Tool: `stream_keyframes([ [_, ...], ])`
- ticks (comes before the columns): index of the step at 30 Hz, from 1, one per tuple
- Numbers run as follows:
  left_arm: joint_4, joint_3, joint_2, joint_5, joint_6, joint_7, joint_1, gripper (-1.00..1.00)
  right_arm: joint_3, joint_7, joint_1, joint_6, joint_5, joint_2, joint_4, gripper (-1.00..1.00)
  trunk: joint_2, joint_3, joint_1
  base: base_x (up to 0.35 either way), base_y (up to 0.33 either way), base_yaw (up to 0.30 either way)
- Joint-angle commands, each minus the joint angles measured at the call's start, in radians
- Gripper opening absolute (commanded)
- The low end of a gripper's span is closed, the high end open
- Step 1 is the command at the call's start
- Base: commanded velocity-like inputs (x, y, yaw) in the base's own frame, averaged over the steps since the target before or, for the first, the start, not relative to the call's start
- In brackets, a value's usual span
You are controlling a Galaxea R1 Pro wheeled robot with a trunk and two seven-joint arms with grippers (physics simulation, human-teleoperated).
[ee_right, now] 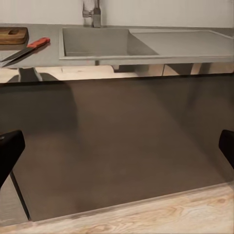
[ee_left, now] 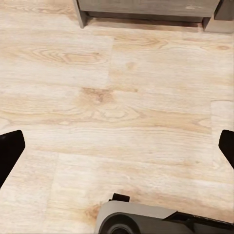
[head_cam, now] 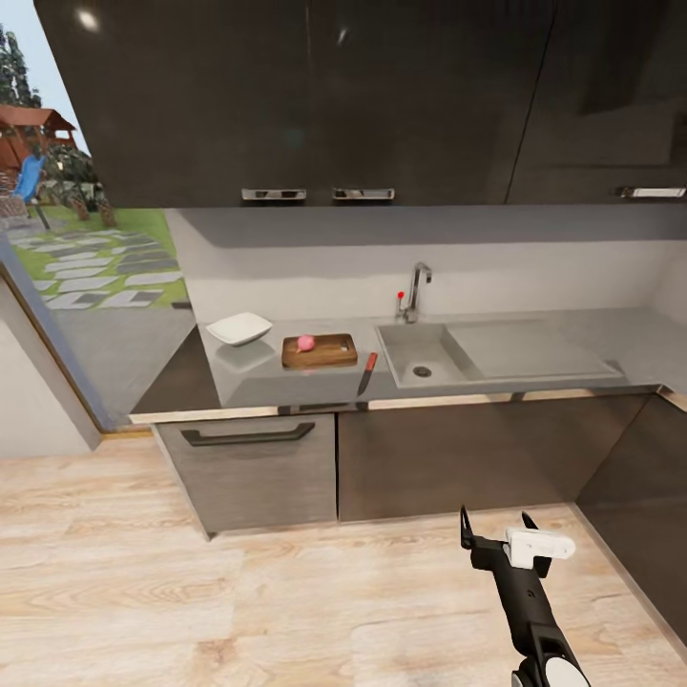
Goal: In the kitchen, take the Vidalia onion out of the sink, dice it on the chopping board with the paring knife, put the diced onion into the bowl on the countertop, then place both the paring knife and the chopping board into the sink.
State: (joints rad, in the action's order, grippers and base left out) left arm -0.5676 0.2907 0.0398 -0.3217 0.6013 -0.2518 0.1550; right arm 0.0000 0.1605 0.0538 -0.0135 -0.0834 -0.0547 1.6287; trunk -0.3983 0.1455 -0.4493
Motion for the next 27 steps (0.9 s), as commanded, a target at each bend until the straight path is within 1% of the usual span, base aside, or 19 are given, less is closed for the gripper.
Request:
stream_keyframes([
  [1, -0.002, 0.008, 0.002, -0.005, 0.002, -0.009, 0.0, 1.0, 0.0, 0.004, 0.0, 0.0, -0.009, 0.0, 0.0, 1.0, -0.002, 0.0, -0.001, 0.0, 0.0, 0.0],
  [23, -0.002, 0.008, 0.002, -0.005, 0.002, -0.009, 0.0, 1.0, 0.0, 0.004, 0.0, 0.0, -0.009, -0.001, 0.0, 1.0, -0.002, -0.035, -0.001, 0.0, 0.0, 0.0],
  [27, -0.002, 0.008, 0.002, -0.005, 0.002, -0.009, 0.0, 1.0, 0.0, 0.004, 0.0, 0.0, -0.009, -0.001, 0.0, 1.0, -0.002, -0.037, -0.001, 0.0, 0.0, 0.0],
])
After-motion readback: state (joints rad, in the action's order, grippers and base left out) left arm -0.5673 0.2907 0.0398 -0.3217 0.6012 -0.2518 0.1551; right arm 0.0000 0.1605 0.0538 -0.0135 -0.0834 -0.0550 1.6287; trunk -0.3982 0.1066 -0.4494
